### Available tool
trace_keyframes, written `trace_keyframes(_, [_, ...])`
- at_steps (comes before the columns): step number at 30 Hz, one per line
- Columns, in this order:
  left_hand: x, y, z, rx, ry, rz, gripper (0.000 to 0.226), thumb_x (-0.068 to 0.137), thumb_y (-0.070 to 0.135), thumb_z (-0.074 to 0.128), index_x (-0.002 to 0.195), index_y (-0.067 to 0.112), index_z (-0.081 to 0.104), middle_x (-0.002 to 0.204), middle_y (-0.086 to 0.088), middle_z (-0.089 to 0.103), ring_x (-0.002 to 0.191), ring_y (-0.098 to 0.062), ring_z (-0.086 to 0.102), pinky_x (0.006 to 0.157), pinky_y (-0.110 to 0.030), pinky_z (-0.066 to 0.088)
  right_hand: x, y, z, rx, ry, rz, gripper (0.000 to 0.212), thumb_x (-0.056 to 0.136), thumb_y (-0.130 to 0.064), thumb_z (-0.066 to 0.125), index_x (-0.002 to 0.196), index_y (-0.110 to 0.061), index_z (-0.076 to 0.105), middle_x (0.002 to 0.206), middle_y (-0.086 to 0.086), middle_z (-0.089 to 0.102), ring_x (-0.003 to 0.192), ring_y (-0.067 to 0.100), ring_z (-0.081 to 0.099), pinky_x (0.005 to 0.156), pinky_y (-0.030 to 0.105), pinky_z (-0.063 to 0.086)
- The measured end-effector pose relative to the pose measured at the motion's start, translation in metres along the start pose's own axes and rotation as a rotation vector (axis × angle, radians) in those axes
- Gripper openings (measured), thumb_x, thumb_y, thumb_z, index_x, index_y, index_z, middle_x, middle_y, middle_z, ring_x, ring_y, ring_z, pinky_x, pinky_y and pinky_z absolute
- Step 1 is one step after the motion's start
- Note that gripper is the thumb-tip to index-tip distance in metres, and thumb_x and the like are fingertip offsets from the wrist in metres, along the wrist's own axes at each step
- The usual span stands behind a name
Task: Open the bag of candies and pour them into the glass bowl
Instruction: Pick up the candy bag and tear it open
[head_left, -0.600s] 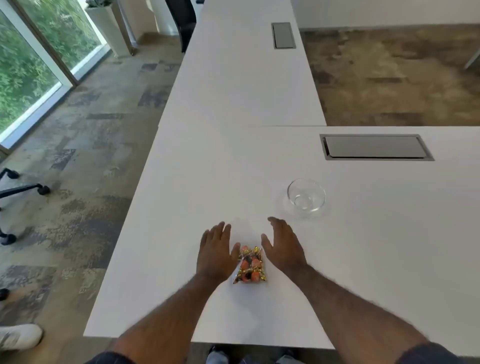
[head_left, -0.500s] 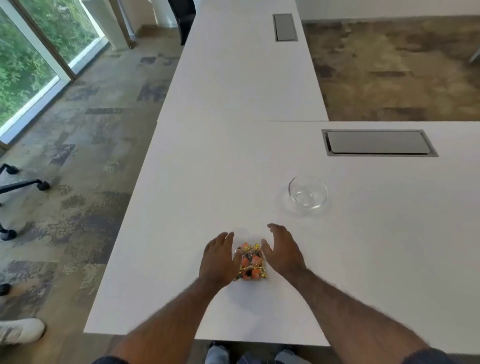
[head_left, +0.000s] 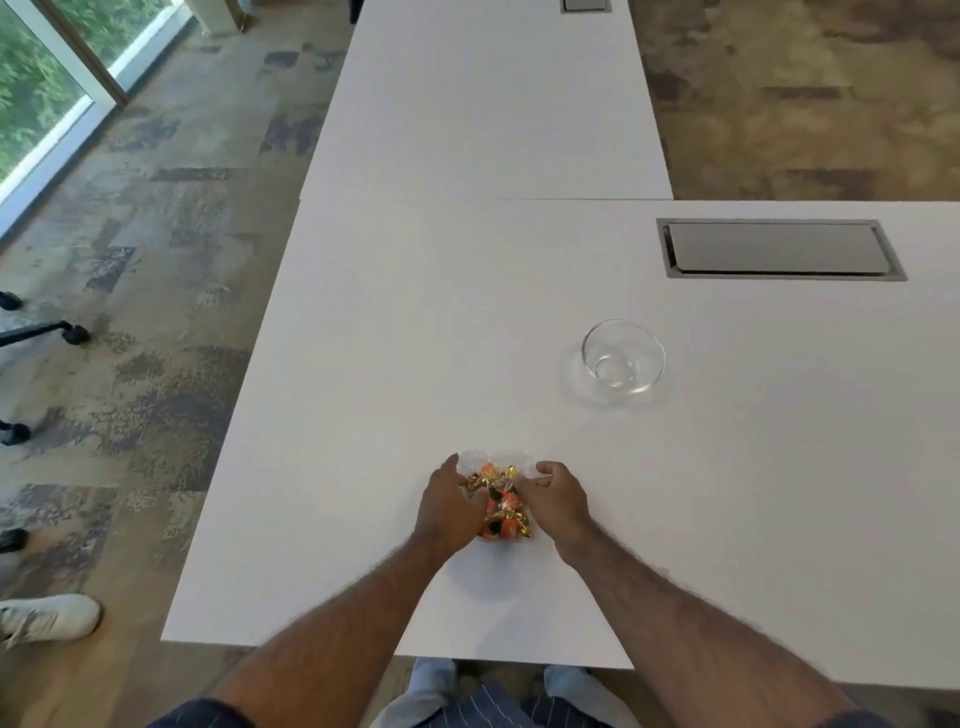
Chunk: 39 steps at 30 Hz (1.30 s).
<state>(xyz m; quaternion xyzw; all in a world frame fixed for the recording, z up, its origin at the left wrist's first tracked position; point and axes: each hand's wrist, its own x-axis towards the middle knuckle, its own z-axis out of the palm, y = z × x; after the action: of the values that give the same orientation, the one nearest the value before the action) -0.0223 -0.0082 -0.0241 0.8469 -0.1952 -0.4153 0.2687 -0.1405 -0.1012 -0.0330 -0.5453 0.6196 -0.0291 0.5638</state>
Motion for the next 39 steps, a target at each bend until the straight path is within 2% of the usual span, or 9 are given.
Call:
trace_keyframes(2, [0.001,0.003,0.000,-0.049,0.019,-0.039,0.070,0.087,0.026,0.061,0.150,0.017,0.033,0.125,-0.005,0.058,0.111,-0.023,0.060,0.093,-0.044,0.056,0.004,-0.001,0.000,0.044,-0.019,0.014,0.047,0.085,-0.033,0.071,0.126,-0.014,0.056,0.104,0.001,0.065,0.099,0.020,0.064,0.084,0.032,0.051])
trace_keyframes(6, [0.002,0.009,-0.002,-0.143,0.020,-0.073,0.061,0.088,0.022,0.060,0.146,0.021,0.040,0.107,0.005,0.062,0.088,-0.006,0.062,0.059,-0.018,0.049,0.006,-0.002,-0.004,0.115,-0.102,-0.009,0.028,0.084,-0.034,0.071,0.100,-0.011,0.067,0.095,0.006,0.070,0.089,0.025,0.067,0.091,0.049,0.056])
trace_keyframes(11, [-0.005,0.022,-0.005,-0.215,0.077,0.013,0.054,0.090,0.020,0.060,0.142,0.020,0.046,0.106,0.005,0.064,0.102,-0.016,0.064,0.083,-0.034,0.058,-0.003,-0.012,-0.011,-0.016,-0.096,-0.186,0.014,0.085,-0.028,0.069,0.076,-0.017,0.069,0.075,0.002,0.074,0.063,0.012,0.068,0.062,0.031,0.055])
trace_keyframes(14, [-0.009,0.030,-0.008,-0.241,0.142,0.094,0.049,0.090,0.026,0.065,0.137,0.020,0.048,0.113,0.004,0.066,0.106,-0.015,0.063,0.093,-0.034,0.055,-0.011,-0.021,-0.015,-0.105,-0.075,-0.301,0.017,0.085,-0.030,0.073,0.073,-0.018,0.070,0.070,-0.002,0.075,0.067,0.014,0.073,0.063,0.028,0.054])
trace_keyframes(18, [-0.014,0.043,-0.012,-0.313,0.186,0.102,0.024,0.089,0.033,0.067,0.107,0.020,0.057,0.100,0.009,0.069,0.094,-0.005,0.066,0.072,-0.014,0.048,-0.022,-0.028,-0.015,-0.165,-0.037,-0.392,0.016,0.086,-0.029,0.073,0.082,-0.014,0.074,0.076,-0.002,0.077,0.072,0.019,0.073,0.071,0.038,0.060])
trace_keyframes(24, [-0.021,0.052,-0.014,-0.237,0.178,0.082,0.031,0.092,0.041,0.060,0.081,0.014,0.070,0.078,0.005,0.073,0.069,-0.006,0.063,0.062,-0.019,0.045,-0.036,-0.027,-0.011,-0.324,0.057,-0.526,0.028,0.090,-0.037,0.067,0.080,-0.011,0.070,0.073,0.001,0.074,0.067,0.024,0.067,0.061,0.039,0.056])
trace_keyframes(29, [-0.021,0.050,-0.017,-0.204,0.174,0.026,0.036,0.090,0.025,0.056,0.055,0.016,0.050,0.053,0.008,0.051,0.049,-0.007,0.042,0.048,-0.021,0.034,-0.041,-0.022,-0.010,-0.377,0.025,-0.549,0.032,0.091,-0.044,0.064,0.077,-0.015,0.065,0.069,-0.001,0.071,0.061,0.021,0.063,0.055,0.032,0.045])
trace_keyframes(35, [-0.023,0.042,-0.023,-0.157,0.115,0.080,0.035,0.091,0.020,0.055,0.056,0.022,0.052,0.058,0.013,0.053,0.054,-0.005,0.045,0.046,-0.011,0.033,-0.038,-0.024,-0.017,-0.289,-0.146,-0.475,0.051,0.095,-0.057,0.048,0.084,-0.011,0.068,0.078,0.002,0.075,0.069,0.022,0.072,0.069,0.042,0.059])
trace_keyframes(39, [-0.023,0.036,-0.024,-0.074,0.021,0.164,0.014,0.095,0.030,0.057,0.087,0.020,0.063,0.108,0.007,0.057,0.099,-0.007,0.055,0.076,-0.016,0.039,-0.033,-0.032,-0.020,-0.275,-0.217,-0.396,0.050,0.097,-0.053,0.044,0.087,-0.010,0.066,0.070,-0.002,0.073,0.057,0.013,0.069,0.064,0.033,0.058])
